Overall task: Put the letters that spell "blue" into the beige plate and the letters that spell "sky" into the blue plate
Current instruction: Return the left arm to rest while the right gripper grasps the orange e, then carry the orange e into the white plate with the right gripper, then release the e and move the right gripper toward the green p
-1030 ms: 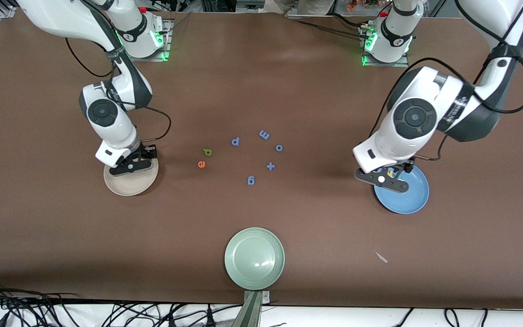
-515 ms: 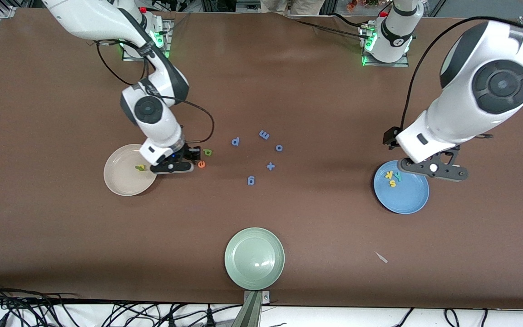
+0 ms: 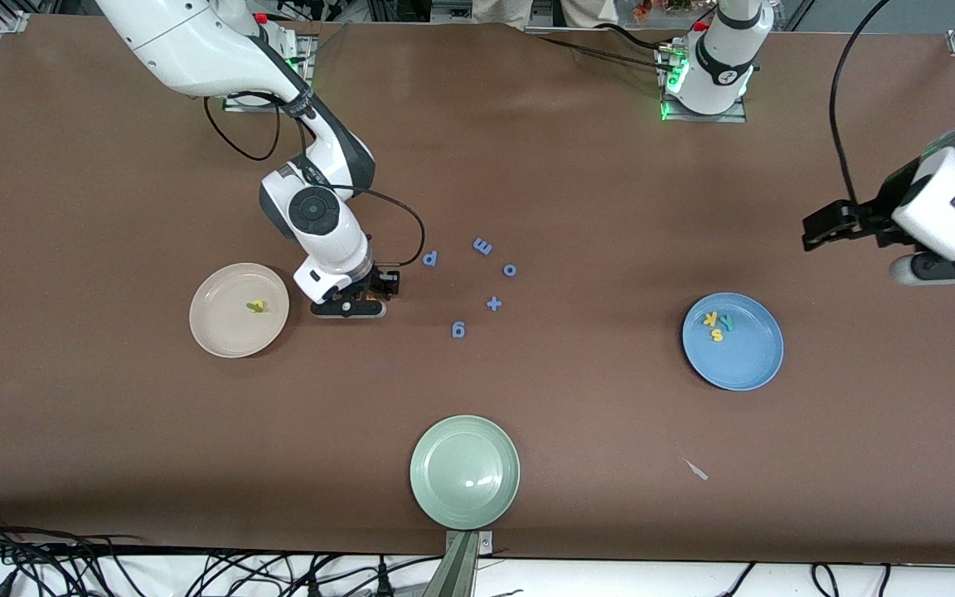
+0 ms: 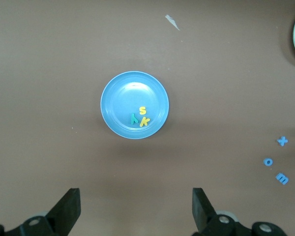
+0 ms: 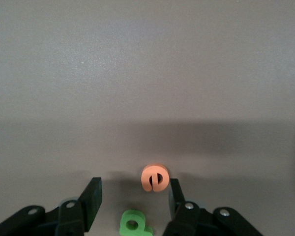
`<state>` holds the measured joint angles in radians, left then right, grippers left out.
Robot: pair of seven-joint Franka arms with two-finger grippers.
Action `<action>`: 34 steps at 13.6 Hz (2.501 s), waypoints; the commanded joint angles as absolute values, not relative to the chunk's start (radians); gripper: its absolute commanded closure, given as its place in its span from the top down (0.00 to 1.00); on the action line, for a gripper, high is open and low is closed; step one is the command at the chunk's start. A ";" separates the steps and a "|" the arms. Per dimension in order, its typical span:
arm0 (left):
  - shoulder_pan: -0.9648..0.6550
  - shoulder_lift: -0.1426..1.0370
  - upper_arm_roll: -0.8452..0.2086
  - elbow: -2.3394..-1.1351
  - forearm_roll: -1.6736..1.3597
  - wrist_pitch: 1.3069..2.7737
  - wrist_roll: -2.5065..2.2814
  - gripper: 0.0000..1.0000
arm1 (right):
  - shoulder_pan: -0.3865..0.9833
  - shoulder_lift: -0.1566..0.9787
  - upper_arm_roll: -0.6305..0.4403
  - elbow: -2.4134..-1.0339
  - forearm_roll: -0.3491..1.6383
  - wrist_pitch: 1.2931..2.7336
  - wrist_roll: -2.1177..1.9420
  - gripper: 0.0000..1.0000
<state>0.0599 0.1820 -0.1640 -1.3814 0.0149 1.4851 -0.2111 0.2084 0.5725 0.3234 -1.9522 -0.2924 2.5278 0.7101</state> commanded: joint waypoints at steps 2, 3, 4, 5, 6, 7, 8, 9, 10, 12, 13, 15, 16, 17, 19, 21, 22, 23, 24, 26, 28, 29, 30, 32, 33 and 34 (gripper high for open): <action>-0.080 -0.038 -0.014 -1.736 -0.012 1.684 -0.195 1.00 | 0.201 0.581 0.322 -1.976 -0.322 2.577 0.715 0.63; -0.090 -0.063 -0.006 -1.780 -0.012 1.715 -0.166 1.00 | 0.199 0.584 0.322 -1.996 -0.327 2.610 0.715 0.63; -0.100 -0.069 0.003 -1.789 -0.012 1.721 -0.154 1.00 | 0.196 0.587 0.319 -2.008 -0.328 2.631 0.713 0.63; -0.100 -0.068 0.014 -1.790 -0.012 1.721 -0.152 1.00 | 0.195 0.588 0.318 -2.014 -0.334 2.634 0.713 0.63; -0.097 -0.064 0.014 -1.790 -0.012 1.718 -0.153 1.00 | 0.195 0.588 0.311 -2.017 -0.344 2.635 0.712 0.63; -0.089 -0.058 0.012 -1.783 -0.012 1.703 -0.153 1.00 | 0.193 0.588 0.311 -2.022 -0.351 2.637 0.713 0.63; -0.089 -0.057 0.009 -1.779 -0.012 1.692 -0.153 1.00 | 0.192 0.588 0.310 -2.025 -0.354 2.637 0.713 0.63; -0.098 -0.054 0.006 -1.770 -0.009 1.690 -0.155 1.00 | 0.192 0.588 0.301 -2.029 -0.356 2.641 0.713 0.63; -0.100 -0.049 0.005 -1.766 -0.008 1.689 -0.155 1.00 | 0.192 0.588 0.299 -2.036 -0.356 2.654 0.713 0.59; -0.100 -0.048 0.005 -1.766 -0.008 1.689 -0.155 1.00 | 0.192 0.588 0.299 -2.040 -0.356 2.660 0.712 0.38; -0.100 -0.048 0.005 -1.764 -0.008 1.689 -0.155 1.00 | 0.192 0.588 0.298 -2.040 -0.357 2.660 0.710 0.25; -0.101 -0.048 0.005 -1.763 -0.008 1.687 -0.155 1.00 | 0.190 0.581 0.287 -2.040 -0.356 2.655 0.683 0.04; -0.101 -0.048 0.003 -1.763 -0.008 1.686 -0.156 1.00 | 0.190 0.577 0.282 -2.040 -0.356 2.652 0.666 0.00; -0.101 -0.048 0.003 -1.763 -0.008 1.681 -0.156 1.00 | 0.186 0.566 0.273 -2.039 -0.356 2.649 0.637 0.00; -0.100 -0.048 0.005 -1.763 -0.008 1.678 -0.155 1.00 | 0.163 0.522 0.267 -2.039 -0.356 2.594 0.565 0.00; -0.101 -0.048 0.005 -1.763 -0.006 1.680 -0.155 1.00 | 0.120 0.467 0.267 -2.039 -0.354 2.499 0.456 0.00; -0.101 -0.048 0.005 -1.761 -0.006 1.680 -0.155 1.00 | 0.097 0.441 0.267 -2.045 -0.353 2.468 0.401 0.00; -0.101 -0.048 0.003 -1.763 -0.006 1.678 -0.155 1.00 | 0.066 0.413 0.267 -2.060 -0.353 2.445 0.341 0.00; -0.101 -0.048 0.003 -1.761 -0.006 1.678 -0.155 1.00 | 0.034 0.382 0.267 -2.091 -0.351 2.444 0.277 0.01; -0.103 -0.048 0.003 -1.761 -0.006 1.680 -0.155 1.00 | -0.014 0.339 0.230 -2.150 -0.348 2.450 0.154 0.04; -0.103 -0.046 0.003 -1.761 -0.006 1.680 -0.155 1.00 | -0.015 0.331 0.186 -2.219 -0.342 2.523 0.109 0.15; -0.103 -0.048 0.003 -1.761 -0.006 1.678 -0.156 1.00 | -0.015 0.333 0.164 -2.245 -0.342 2.572 0.107 0.16; -0.103 -0.048 0.003 -1.761 -0.006 1.678 -0.158 1.00 | -0.015 0.333 0.163 -2.262 -0.342 2.586 0.107 0.17; -0.103 -0.048 -0.008 -1.761 -0.006 1.678 -0.163 1.00 | -0.015 0.331 0.161 -2.267 -0.341 2.586 0.113 0.19; -0.103 -0.048 -0.009 -1.761 -0.006 1.678 -0.164 1.00 | -0.015 0.333 0.161 -2.267 -0.341 2.586 0.114 0.19; -0.103 -0.046 -0.009 -1.761 -0.006 1.680 -0.164 1.00 | -0.015 0.333 0.161 -2.264 -0.341 2.586 0.114 0.19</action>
